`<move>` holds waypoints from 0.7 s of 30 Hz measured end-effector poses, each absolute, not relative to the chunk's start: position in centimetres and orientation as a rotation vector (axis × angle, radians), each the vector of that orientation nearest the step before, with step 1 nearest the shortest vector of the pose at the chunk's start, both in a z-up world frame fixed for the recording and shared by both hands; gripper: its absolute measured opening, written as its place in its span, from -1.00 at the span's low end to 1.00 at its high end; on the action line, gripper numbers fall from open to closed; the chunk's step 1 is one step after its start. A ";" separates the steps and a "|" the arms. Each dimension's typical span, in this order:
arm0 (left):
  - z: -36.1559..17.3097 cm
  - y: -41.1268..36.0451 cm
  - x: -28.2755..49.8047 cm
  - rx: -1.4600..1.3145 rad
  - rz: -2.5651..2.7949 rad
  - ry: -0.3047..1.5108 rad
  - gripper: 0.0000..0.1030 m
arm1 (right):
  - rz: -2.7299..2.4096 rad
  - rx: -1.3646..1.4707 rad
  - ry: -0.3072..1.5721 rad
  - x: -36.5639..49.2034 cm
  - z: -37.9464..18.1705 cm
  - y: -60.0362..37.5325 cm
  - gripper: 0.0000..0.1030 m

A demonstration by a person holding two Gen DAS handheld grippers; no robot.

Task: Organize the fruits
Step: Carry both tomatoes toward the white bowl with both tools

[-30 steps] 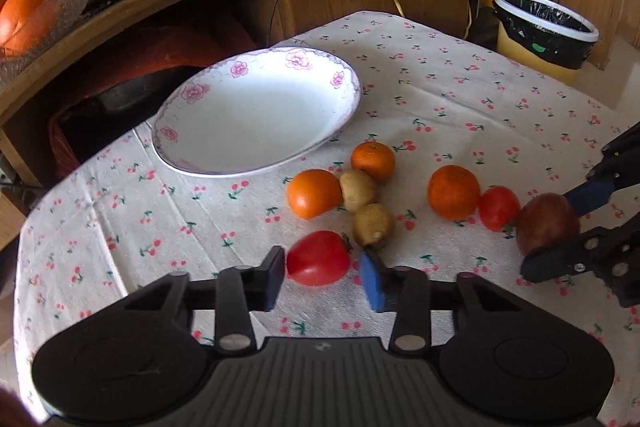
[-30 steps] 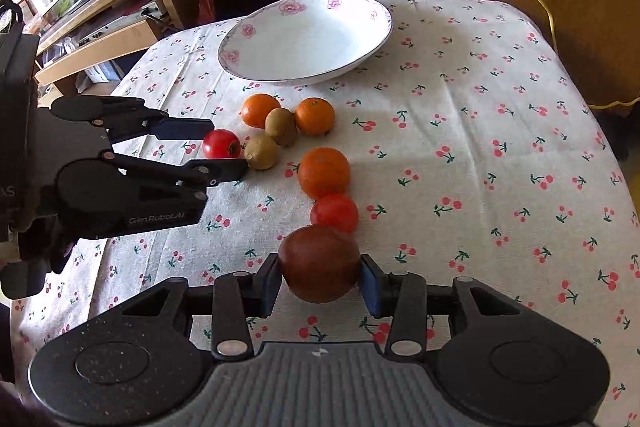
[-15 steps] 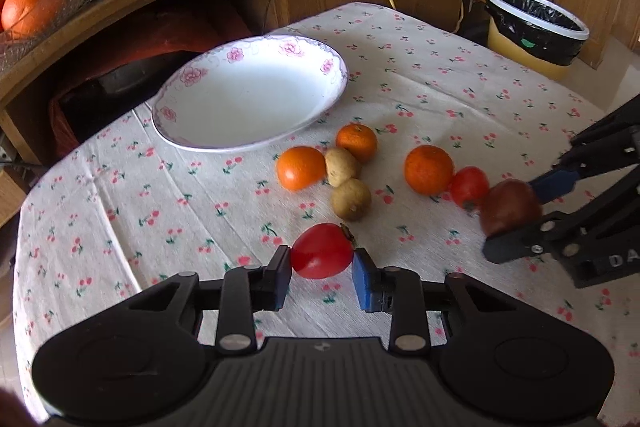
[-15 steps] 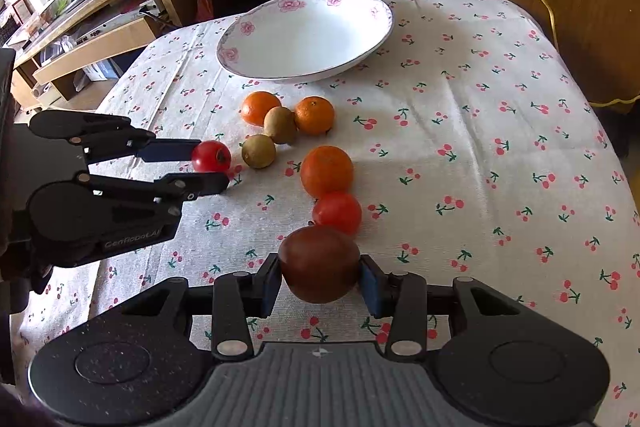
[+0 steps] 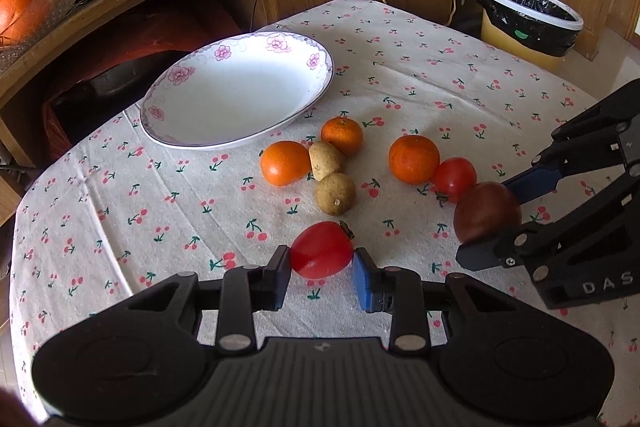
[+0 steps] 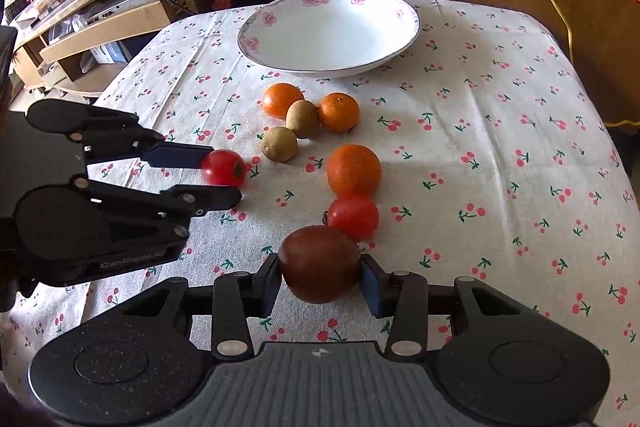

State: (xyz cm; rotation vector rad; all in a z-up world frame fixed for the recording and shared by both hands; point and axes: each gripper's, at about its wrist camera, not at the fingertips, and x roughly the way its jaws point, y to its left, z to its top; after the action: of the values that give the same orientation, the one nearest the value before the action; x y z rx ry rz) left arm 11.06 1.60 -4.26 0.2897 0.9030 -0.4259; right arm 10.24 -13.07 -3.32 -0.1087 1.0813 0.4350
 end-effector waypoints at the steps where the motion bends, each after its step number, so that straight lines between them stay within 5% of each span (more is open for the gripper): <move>1: -4.3 1.5 11.1 0.289 -0.426 0.903 -0.20 | 0.434 -0.112 1.079 10.3 -3.3 -13.0 -0.27; 21: -2.4 1.0 11.7 0.280 -0.383 0.887 -0.21 | 0.389 -0.045 1.047 10.4 -2.2 -12.3 -0.30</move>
State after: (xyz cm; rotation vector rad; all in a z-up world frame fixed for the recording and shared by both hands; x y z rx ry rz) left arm 11.68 1.04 -2.41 0.2798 0.8871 -0.3834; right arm 10.41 -12.35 -2.24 -0.0451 1.0472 0.3887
